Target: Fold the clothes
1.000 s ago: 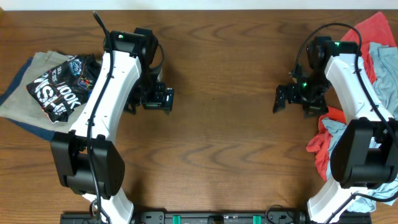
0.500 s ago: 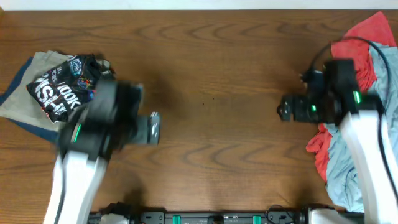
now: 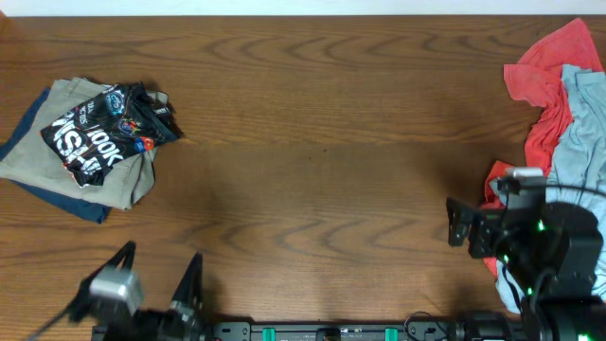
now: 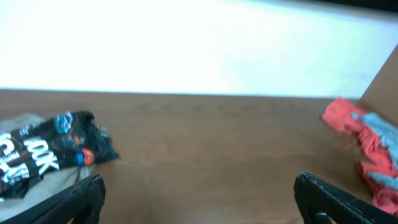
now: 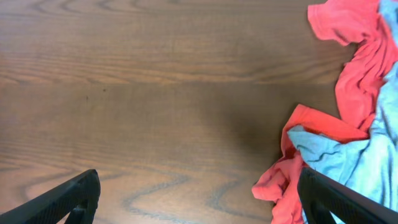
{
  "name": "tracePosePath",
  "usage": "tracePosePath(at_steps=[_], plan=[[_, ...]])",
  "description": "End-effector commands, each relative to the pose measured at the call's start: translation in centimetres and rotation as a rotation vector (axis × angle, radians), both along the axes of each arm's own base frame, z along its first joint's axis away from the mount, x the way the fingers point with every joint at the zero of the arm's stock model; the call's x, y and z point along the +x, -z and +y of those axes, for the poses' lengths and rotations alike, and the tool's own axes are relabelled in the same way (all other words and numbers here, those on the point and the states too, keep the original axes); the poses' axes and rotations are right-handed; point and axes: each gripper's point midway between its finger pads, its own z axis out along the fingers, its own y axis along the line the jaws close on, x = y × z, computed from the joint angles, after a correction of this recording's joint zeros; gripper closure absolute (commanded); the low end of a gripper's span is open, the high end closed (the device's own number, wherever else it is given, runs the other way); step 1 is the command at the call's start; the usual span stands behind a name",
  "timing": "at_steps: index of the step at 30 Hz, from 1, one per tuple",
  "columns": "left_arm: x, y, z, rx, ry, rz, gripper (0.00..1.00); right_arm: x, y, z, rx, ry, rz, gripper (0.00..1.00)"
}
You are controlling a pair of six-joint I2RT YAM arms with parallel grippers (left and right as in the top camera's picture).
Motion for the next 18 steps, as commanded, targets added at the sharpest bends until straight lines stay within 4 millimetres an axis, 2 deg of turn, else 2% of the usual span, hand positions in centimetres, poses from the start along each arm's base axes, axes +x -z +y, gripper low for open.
tracePosePath(at_steps=[1, 9, 18], plan=[[-1.2, -0.3, 0.4, -0.016, -0.008, -0.059, 0.02, -0.9, 0.4, 0.0, -0.003, 0.004, 0.009, 0.01], [-1.6, 0.4, 0.5, -0.012, -0.008, -0.044, 0.02, -2.5, 2.1, -0.1, -0.006, 0.004, 0.103, 0.01], [-2.3, 4.4, 0.6, 0.022, -0.008, 0.119, 0.02, -3.3, 2.9, -0.1, -0.006, 0.003, 0.147, 0.01]])
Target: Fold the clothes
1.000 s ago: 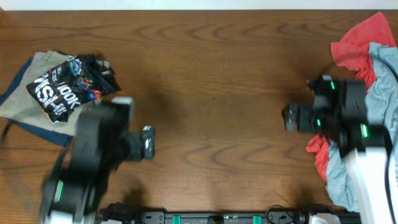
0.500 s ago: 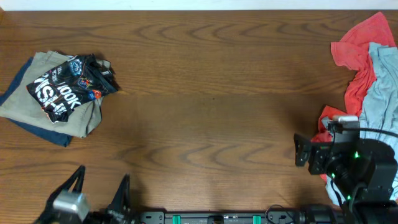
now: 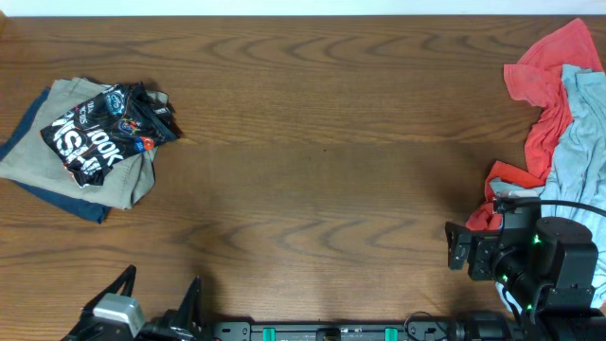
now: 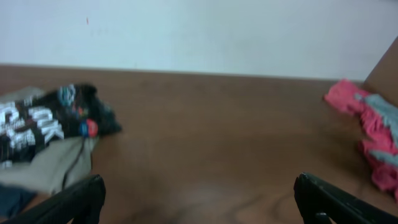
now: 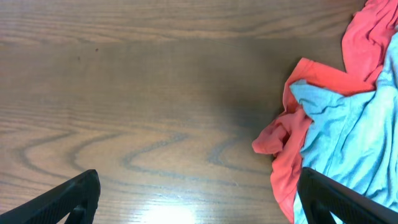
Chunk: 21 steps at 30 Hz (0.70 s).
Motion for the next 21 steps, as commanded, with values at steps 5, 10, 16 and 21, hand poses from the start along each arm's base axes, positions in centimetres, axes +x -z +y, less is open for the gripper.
tracePosePath(at_steps=[5, 10, 16, 21], plan=[[-0.7, 3.1, 0.3, 0.027, -0.008, 0.124, 0.02, -0.6, -0.1, 0.1, 0.000, -0.002, -0.026, 0.01], [-0.7, 3.1, 0.3, 0.027, -0.008, 0.124, 0.02, -0.7, -0.4, 0.1, -0.002, -0.006, -0.096, 0.01], [-0.7, 3.1, 0.3, 0.027, -0.008, 0.124, 0.02, 1.2, 0.1, 1.1, 0.016, -0.055, -0.338, 0.01], [-0.7, 3.1, 0.3, 0.026, -0.008, 0.124, 0.02, 3.3, -1.2, 2.0, 0.040, -0.091, -0.641, 0.01]])
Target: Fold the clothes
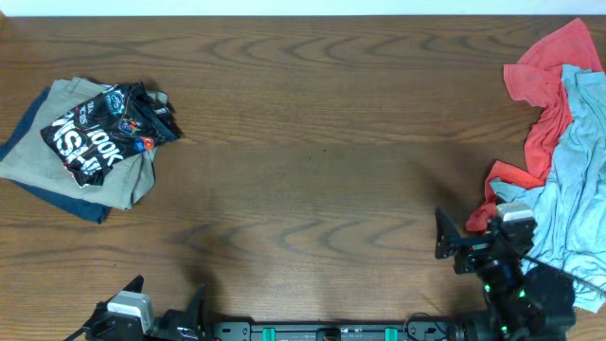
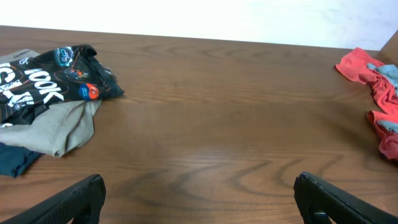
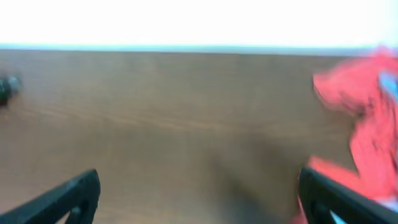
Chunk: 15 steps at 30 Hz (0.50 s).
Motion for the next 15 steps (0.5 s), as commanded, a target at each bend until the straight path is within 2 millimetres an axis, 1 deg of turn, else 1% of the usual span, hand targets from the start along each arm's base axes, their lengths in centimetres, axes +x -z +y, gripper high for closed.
tracePosePath(at_steps=[1, 4, 8, 11, 15], plan=[[0.0, 0.1, 0.1, 0.002, -0.008, 0.002, 0.02, 0.6, -0.4, 0.4, 0.015, -0.018, -0.137, 0.01], [0.0, 0.1, 0.1, 0.002, -0.008, 0.002, 0.02, 1.5, -1.4, 0.3, 0.024, -0.005, -0.265, 0.01], [0.0, 0.1, 0.1, 0.002, -0.008, 0.002, 0.02, 2.8, -1.1, 0.3, 0.002, 0.000, -0.383, 0.01], [0.0, 0.1, 0.1, 0.002, -0.008, 0.002, 0.02, 3.4, 0.4, 0.4, -0.004, 0.000, -0.427, 0.01], [0.0, 0.1, 0.1, 0.002, -0.008, 0.002, 0.02, 3.8, 3.1, 0.1, -0.053, 0.017, -0.339, 0.01]])
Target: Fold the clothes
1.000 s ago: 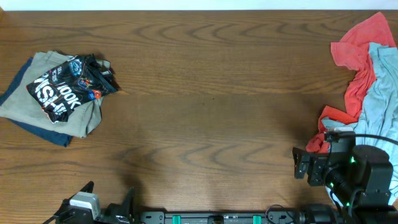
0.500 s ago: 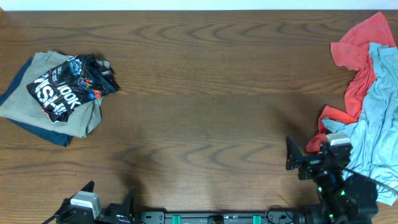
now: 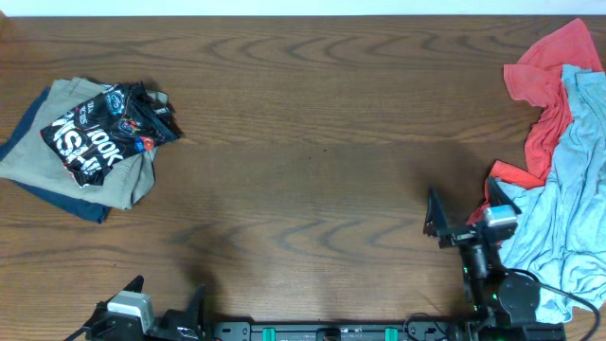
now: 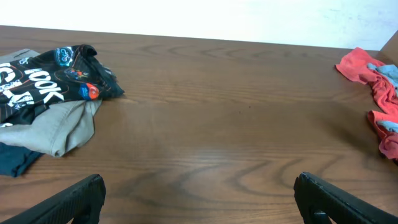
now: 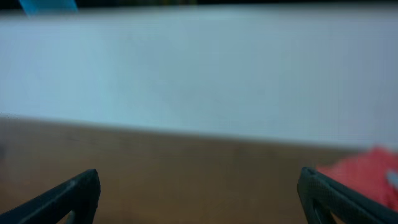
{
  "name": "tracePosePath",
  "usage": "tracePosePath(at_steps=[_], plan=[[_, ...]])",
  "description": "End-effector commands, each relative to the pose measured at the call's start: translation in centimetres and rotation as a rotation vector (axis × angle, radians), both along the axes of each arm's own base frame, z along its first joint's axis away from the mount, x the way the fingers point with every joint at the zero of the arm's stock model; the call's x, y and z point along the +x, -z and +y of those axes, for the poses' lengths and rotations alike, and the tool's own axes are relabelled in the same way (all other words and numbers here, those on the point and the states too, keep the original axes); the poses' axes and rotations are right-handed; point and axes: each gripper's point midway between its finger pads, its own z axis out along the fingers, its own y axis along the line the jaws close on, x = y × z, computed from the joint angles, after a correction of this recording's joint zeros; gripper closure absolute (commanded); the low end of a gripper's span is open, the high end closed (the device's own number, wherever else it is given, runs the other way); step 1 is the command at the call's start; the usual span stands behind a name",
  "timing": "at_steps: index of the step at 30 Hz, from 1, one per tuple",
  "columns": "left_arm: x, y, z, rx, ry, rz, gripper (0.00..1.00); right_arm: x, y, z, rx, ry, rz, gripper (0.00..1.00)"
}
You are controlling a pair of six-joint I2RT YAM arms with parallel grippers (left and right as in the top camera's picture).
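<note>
A stack of folded clothes (image 3: pixel 90 142) lies at the table's left, a black printed shirt (image 4: pixel 43 90) on top of tan and navy pieces. An unfolded heap of red cloth (image 3: pixel 544 85) and light-blue cloth (image 3: pixel 568 208) lies at the right edge. My left gripper (image 3: pixel 161 308) sits open at the front left edge, nothing between its fingers (image 4: pixel 74 199). At the front right my right gripper (image 3: pixel 459 216) is open and empty beside the heap; its view is blurred and tilted up toward the wall.
The wooden table (image 3: pixel 312 142) stretches bare between the stack and the heap. A white wall (image 5: pixel 199 68) backs the far edge. The arms' base rail (image 3: pixel 331 332) runs along the front edge.
My right gripper has drawn slightly further back and tilted up, its view now mostly wall. The left gripper and both cloth piles have not moved.
Both grippers stood open over the table's front, the right one looking down beside the red and blue heap. Then both had drawn back toward the front edge. The left settled low at the edge; the right tilted up from the table. The clothes lie unchanged.
</note>
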Motion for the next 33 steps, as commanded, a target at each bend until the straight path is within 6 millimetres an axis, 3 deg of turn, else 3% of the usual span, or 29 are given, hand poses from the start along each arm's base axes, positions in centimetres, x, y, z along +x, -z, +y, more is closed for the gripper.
tracePosePath(at_steps=[1, 3, 33], plan=[[0.0, 0.1, 0.1, 0.002, -0.008, 0.002, 0.02, 0.1, 1.7, -0.3, -0.064, 0.027, 0.053, 0.01], [0.0, 0.1, 0.1, 0.002, -0.008, 0.002, 0.02, 0.1, 4.3, -0.4, -0.080, 0.025, 0.159, 0.01], [0.0, 0.1, 0.1, 0.002, -0.008, 0.002, 0.02, 0.1, 4.0, -0.4, -0.075, 0.028, 0.147, 0.01]])
